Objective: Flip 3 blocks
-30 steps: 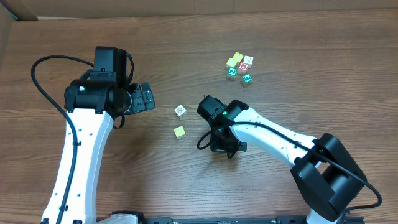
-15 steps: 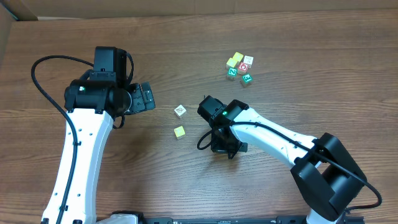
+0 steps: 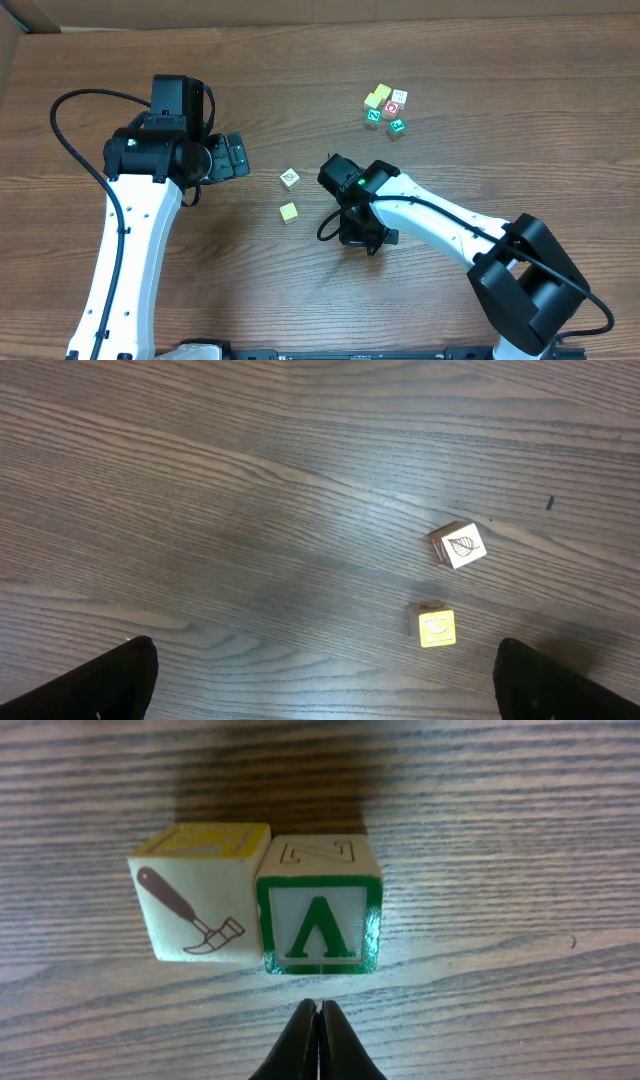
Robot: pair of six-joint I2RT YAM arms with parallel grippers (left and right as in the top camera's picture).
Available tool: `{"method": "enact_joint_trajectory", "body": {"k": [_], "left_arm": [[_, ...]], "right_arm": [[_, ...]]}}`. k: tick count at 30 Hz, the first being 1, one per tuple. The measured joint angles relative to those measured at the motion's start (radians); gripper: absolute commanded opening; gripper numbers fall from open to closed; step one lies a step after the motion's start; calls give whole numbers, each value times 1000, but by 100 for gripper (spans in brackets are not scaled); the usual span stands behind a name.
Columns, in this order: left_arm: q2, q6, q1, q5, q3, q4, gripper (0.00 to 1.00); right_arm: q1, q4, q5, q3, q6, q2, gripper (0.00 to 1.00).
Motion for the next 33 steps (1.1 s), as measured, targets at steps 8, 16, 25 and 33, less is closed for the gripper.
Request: {"method": "enact_joint_trajectory", "body": {"k": [8, 16, 25, 33], "left_arm": [[0, 0, 0, 0, 0, 0, 100], [0, 0, 0, 0, 0, 0, 100], [0, 0, 0, 0, 0, 0, 100], [0, 0, 0, 0, 0, 0, 100]], "right_arm": [[0, 6, 2, 0, 1, 0, 5], [1, 14, 0, 0, 1, 0, 5], [32, 10, 21, 0, 8, 0, 5], [32, 5, 28, -2, 16, 0, 5]]}}
